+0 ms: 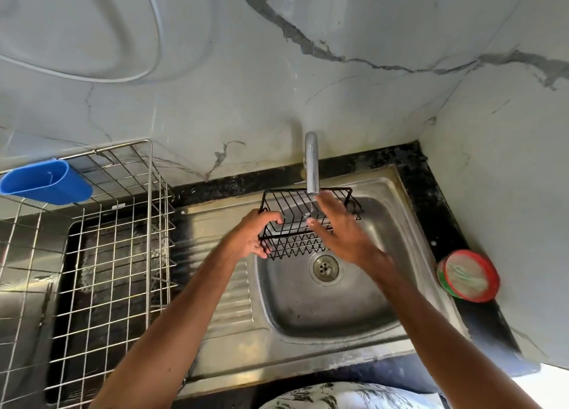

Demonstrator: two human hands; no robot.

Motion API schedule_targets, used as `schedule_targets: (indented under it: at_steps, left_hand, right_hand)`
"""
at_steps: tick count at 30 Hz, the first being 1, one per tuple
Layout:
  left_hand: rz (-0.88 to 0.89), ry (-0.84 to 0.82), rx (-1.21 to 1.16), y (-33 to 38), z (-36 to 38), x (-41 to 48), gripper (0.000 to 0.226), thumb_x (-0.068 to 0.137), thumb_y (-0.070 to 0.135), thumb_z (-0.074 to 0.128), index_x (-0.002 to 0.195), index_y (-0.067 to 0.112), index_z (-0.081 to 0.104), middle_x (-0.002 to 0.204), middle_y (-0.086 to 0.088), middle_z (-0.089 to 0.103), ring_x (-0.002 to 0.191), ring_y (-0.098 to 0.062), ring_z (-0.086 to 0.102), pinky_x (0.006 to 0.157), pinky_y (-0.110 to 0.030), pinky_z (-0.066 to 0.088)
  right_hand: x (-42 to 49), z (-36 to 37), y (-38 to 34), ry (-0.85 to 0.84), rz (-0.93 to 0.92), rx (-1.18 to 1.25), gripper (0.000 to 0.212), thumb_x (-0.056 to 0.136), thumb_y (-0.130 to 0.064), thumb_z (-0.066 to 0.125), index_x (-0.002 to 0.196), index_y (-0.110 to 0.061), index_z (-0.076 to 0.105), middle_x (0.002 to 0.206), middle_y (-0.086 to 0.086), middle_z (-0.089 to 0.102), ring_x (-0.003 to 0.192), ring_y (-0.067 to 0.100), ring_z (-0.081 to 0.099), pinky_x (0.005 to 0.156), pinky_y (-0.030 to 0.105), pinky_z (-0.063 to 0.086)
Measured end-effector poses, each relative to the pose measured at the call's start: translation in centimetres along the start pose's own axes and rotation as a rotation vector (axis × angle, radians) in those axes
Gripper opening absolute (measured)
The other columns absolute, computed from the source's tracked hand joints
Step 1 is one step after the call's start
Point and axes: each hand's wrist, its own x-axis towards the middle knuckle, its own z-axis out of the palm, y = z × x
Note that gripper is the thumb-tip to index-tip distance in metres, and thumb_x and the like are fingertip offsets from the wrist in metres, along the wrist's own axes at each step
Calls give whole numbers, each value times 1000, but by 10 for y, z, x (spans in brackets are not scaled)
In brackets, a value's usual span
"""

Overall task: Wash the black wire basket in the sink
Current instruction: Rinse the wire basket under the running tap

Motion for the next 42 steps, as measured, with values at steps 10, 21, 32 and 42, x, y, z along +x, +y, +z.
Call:
schedule_targets:
  at_steps: [10, 21, 32, 42]
  left_hand:
    - [85, 52, 29, 20, 24, -6, 87, 90, 52, 74, 159, 22, 32, 161, -27, 33, 130, -53, 51, 79, -50, 61]
    - [206, 180, 438, 27, 42, -11, 79, 83, 63, 74, 151, 36, 45, 146, -11, 56, 107, -36, 67, 68, -44, 65]
    - [185, 245, 359, 6, 17, -10, 89, 77, 64, 81, 150, 26, 48, 136, -9, 59, 112, -29, 63, 84, -47, 64]
    - [185, 243, 248, 10, 17, -8, 82, 70, 66, 80, 140, 31, 57, 128, -2, 61, 78, -17, 64, 68, -45, 66]
  right_hand:
    - [2, 27, -11, -3, -91, -202, 85, 95, -73, 0, 161, -19, -6, 168, 0, -13, 153, 10, -19, 125, 46, -13]
    - [10, 25, -1, -20, 80, 98, 68, 106, -57, 20, 161, -28, -5, 167, -10, -15, 153, 6, -14, 123, 32, -6]
    - [16, 47, 24, -21, 20, 7, 75, 99, -67, 6, 158, -26, -14, 167, -3, -21, 154, 16, -18, 127, 51, 2]
    - [17, 35, 43, 80, -36, -14, 67, 107, -57, 17, 162, -22, 5, 170, -2, -1, 157, 16, -1, 124, 58, 15]
